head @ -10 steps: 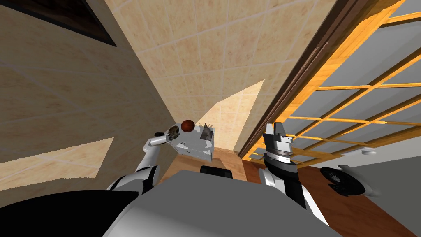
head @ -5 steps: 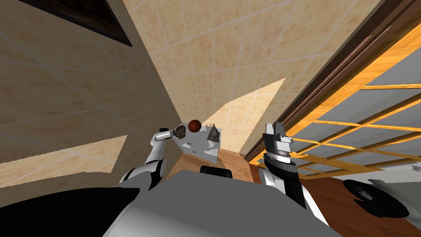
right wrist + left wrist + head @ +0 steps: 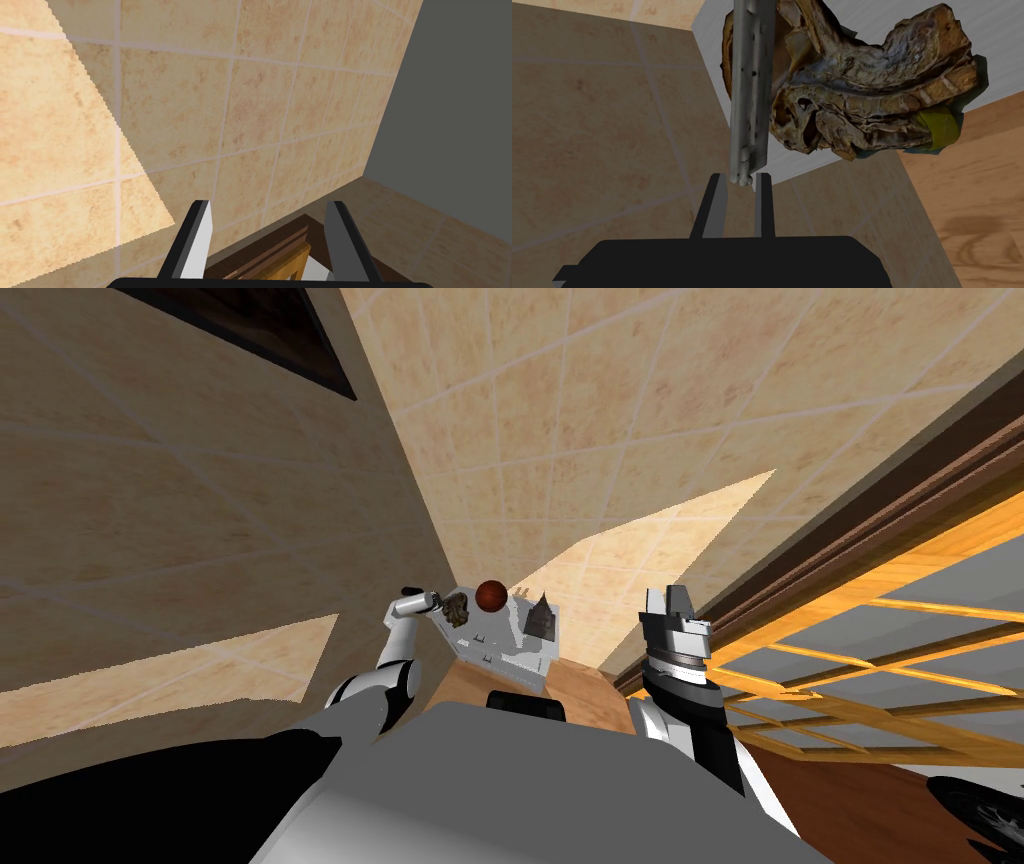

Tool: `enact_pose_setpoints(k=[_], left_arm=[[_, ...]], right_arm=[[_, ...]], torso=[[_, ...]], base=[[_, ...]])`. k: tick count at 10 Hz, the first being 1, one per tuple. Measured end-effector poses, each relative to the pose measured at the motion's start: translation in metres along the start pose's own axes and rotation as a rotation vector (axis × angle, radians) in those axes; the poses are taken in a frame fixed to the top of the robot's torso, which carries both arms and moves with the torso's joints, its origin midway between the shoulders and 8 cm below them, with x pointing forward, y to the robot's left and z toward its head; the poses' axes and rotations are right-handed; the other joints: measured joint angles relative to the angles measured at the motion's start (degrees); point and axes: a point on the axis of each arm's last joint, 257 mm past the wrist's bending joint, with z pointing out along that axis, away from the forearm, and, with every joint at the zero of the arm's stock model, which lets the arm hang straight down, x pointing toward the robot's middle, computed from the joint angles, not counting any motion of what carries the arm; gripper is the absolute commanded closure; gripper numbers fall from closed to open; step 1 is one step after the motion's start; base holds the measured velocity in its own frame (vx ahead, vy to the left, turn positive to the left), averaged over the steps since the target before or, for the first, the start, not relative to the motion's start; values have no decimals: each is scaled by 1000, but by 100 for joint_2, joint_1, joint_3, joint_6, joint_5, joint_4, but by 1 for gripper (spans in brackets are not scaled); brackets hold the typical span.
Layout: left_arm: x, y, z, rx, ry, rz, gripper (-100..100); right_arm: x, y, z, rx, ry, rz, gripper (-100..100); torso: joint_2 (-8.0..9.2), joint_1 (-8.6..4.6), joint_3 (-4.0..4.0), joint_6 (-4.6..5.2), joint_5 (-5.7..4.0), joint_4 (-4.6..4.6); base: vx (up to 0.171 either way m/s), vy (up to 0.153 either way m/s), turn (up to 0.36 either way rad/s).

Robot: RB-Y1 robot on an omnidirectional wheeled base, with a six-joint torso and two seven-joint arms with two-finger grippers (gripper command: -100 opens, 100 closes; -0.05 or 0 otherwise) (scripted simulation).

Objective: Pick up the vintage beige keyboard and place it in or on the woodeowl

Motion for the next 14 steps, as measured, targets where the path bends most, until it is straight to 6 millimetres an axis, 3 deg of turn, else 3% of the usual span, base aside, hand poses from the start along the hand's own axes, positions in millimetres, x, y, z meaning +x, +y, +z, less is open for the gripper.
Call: enact_pose_setpoints(k=[1, 5, 6, 7, 14], left_arm=[[2, -1, -1, 2, 3, -1, -100], [2, -2, -1, 2, 3, -1, -100], [2, -2, -1, 2, 3, -1, 0], [2, -2, -1, 2, 3, -1, -100], [-1, -36, -25, 5, -4, -7, -100]], right_arm=[[0, 0, 0, 0, 0, 0, 0], [0, 0, 0, 0, 0, 0, 0], [0, 0, 0, 0, 0, 0, 0], [0, 0, 0, 0, 0, 0, 0], [0, 0, 0, 0, 0, 0, 0]], torso=[[11, -35, 4, 0, -3, -2], [23, -76, 12, 1, -14, 1], [23, -76, 12, 1, -14, 1], [24, -77, 12, 1, -14, 1], [24, -81, 12, 1, -15, 1]], base=[[5, 17, -2], [1, 2, 0], [0, 0, 0], [-2, -8, -22], [0, -11, -13]])
